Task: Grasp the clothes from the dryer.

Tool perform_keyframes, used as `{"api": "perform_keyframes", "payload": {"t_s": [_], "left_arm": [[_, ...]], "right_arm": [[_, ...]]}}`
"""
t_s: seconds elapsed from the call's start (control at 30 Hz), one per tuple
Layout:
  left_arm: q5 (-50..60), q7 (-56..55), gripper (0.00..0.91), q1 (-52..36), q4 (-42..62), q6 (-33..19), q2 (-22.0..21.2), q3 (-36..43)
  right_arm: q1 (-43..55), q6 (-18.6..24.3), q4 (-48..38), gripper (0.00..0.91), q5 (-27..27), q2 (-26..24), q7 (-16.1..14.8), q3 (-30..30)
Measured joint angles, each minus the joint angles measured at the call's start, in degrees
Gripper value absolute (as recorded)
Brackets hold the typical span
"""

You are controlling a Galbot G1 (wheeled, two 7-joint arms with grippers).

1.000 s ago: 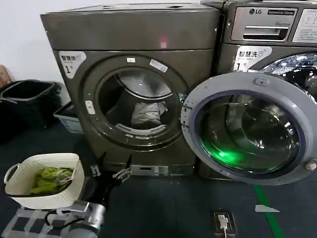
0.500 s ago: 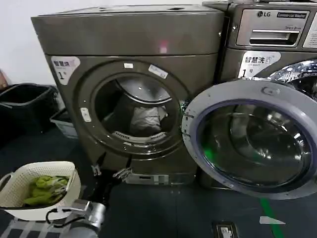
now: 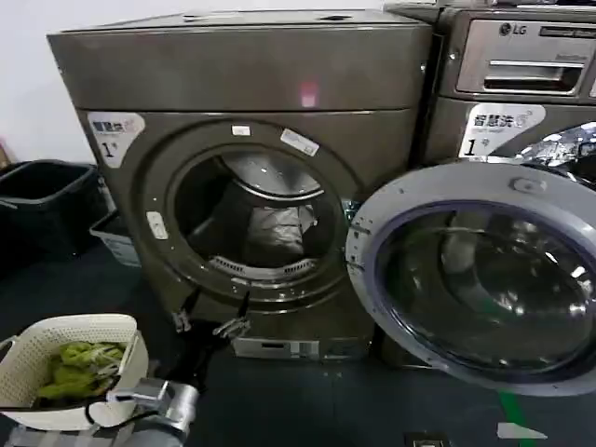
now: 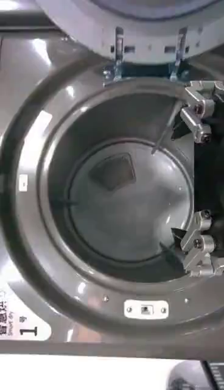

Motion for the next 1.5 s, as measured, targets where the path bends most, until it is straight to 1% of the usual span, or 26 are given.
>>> {"api": "perform_keyframes", "payload": {"t_s": [0.7,1.5], "left_arm": [[-0.2,0.1,0.907,-1.33,1.69,0.02,0.13,0.73],[-0.03,0.12,0.907,-0.87,1.01,-0.03,0.85,1.08]], "right_arm": [[-0.17,0.04,-0.05,0.907,-0.13,0.22,-0.23,0.28],[-0.06,0.05,-0.05,0.907,0.08,0.56,-0.32,0.19]]}}
